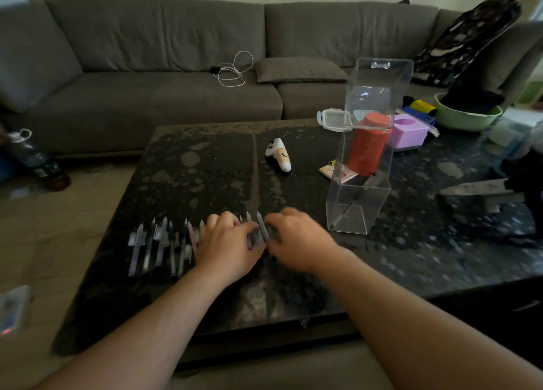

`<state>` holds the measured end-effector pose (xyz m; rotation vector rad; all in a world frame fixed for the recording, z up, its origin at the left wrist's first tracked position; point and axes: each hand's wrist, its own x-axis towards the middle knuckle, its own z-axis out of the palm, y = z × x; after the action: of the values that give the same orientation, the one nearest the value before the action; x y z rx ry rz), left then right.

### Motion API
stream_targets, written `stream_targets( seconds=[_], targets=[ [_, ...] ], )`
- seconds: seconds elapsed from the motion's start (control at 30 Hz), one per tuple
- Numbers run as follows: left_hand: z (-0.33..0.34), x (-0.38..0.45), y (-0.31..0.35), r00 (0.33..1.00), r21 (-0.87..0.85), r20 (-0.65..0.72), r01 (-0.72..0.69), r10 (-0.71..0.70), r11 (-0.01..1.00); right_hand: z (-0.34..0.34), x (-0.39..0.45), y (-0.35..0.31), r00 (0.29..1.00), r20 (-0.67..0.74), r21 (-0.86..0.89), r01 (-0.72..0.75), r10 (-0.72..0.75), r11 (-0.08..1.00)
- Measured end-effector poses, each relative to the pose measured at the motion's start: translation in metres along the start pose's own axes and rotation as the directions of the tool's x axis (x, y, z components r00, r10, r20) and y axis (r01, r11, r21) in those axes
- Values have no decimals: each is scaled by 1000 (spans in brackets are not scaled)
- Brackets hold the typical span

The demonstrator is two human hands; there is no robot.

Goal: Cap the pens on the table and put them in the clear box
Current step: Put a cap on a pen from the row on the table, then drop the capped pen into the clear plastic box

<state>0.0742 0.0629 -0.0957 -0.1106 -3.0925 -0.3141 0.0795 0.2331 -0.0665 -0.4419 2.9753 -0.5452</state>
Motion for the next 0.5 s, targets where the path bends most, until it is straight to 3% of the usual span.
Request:
stream_targets(
  seconds=[0.07, 0.23, 0.33, 0.5],
  targets=[
    [-3, -4, 5, 999, 30, -24, -41, 42, 999, 15, 5, 1, 999, 47, -16, -20, 21, 1000],
    [1, -2, 11, 994, 38, -44, -98, 100, 994, 18, 14, 4, 995, -19, -22, -94, 93, 995],
    [4, -2, 11, 989, 42, -62, -132, 134, 990, 10, 16, 6, 982, 38, -101, -178, 183, 979],
    [3, -2, 12, 958, 154, -113, -247, 265, 957, 6, 14, 11, 942, 110, -82, -309, 317, 947]
  ],
)
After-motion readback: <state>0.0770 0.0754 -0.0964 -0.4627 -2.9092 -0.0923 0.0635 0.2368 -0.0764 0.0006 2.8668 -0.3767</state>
